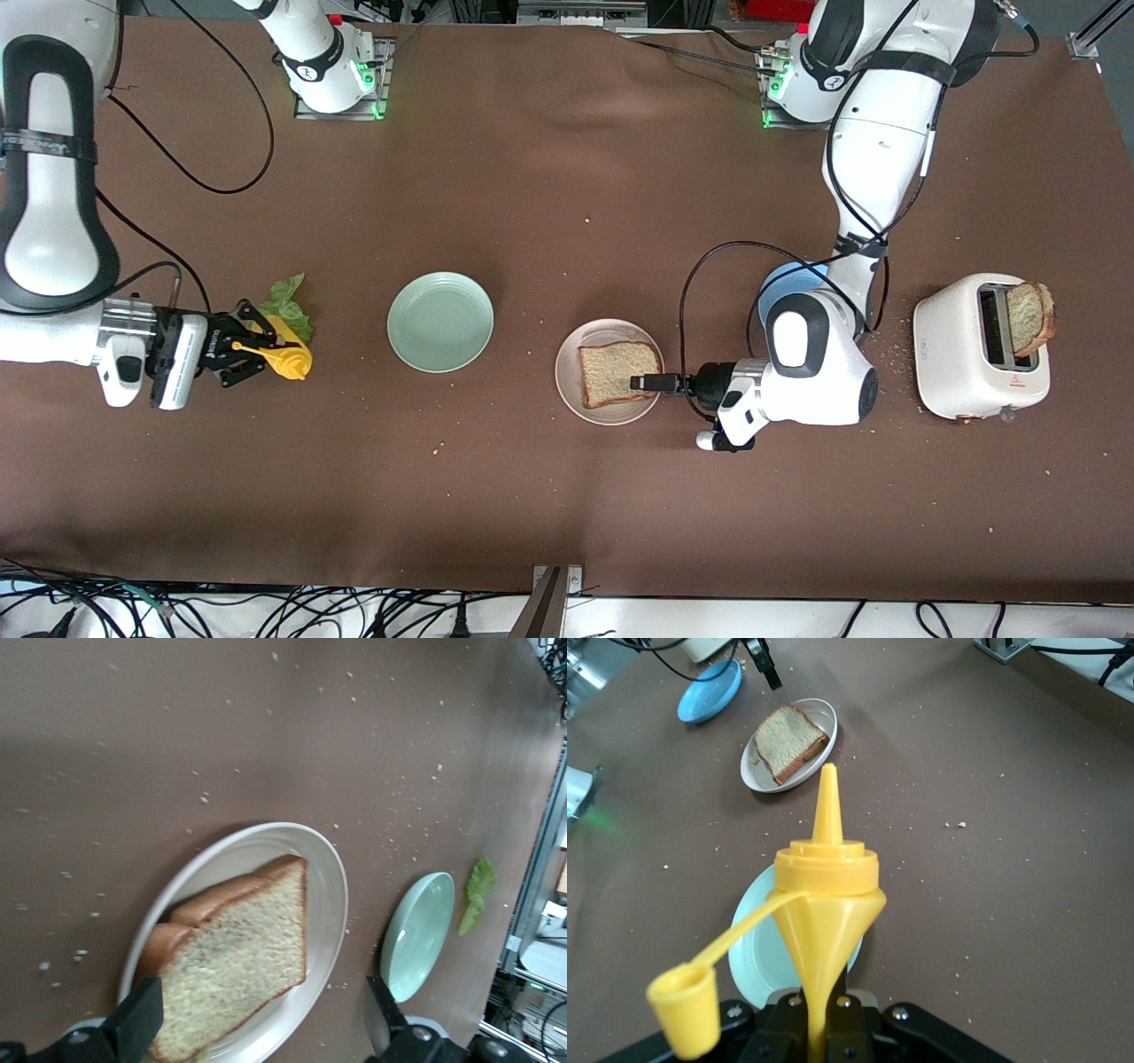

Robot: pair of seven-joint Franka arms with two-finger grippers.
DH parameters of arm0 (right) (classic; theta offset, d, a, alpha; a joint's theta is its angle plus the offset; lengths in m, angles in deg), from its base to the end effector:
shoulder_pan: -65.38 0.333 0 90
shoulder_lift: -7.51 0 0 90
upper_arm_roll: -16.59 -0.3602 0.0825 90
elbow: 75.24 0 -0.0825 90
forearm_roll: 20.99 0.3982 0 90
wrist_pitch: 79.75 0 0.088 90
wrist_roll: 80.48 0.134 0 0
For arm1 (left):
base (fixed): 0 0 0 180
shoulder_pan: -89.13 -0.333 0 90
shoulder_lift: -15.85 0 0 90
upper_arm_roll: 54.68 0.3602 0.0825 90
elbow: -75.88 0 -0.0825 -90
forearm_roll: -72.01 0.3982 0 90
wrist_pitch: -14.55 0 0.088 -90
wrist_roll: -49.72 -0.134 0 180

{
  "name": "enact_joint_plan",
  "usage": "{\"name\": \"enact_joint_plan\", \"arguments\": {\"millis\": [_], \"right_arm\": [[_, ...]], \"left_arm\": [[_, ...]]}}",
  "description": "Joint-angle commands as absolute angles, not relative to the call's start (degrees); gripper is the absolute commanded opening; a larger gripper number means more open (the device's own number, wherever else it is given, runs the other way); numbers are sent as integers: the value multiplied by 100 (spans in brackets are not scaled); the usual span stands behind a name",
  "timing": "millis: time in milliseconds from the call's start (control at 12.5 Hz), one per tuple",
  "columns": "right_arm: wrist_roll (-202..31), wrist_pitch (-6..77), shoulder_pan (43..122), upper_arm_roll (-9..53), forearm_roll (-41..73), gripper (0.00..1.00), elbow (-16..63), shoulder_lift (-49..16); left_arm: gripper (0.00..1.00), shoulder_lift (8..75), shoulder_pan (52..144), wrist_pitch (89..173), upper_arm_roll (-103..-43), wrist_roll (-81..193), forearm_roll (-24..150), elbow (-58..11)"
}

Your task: Make sandwich in beige plate with both arms

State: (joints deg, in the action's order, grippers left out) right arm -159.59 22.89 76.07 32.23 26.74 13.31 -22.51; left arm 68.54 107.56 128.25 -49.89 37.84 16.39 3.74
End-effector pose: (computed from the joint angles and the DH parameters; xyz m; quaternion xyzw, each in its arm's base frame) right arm 0.7091 0.0513 0.3646 -0.8229 -0.4581 -0.1258 0.3117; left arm 0.7469 -0.2736 0.2056 0.9226 0.0122 -0.0894 0.3751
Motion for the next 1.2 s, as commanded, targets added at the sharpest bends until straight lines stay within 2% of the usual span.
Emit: {"name": "enact_joint_plan", "arguments": {"millis": [0,160,561,882,1122], "right_arm": [[-15354,2991,8293,3241,1859,0,1388,-2052],[-14626,3405,8759,3241,1270,0,1388,-2052],[-12492,4153,10095,3241,-610,0,1370,-2105],[-11057,4277,11097,3232,-2359,0,1353,-2236],[-10861,4530,11738,3232,-3466,0,1344,-2464]], "left_arm": [[100,6491,10697,12679,-4747,4345,2643,302],[100,6192,10566,12391,-4668,4594,3715,302],[100,5428,9678,10510,-4616,4243,4639,346],[100,4716,9633,10052,-4615,4243,6600,346],[100,4355,9598,9691,-4598,4260,6682,363]]}}
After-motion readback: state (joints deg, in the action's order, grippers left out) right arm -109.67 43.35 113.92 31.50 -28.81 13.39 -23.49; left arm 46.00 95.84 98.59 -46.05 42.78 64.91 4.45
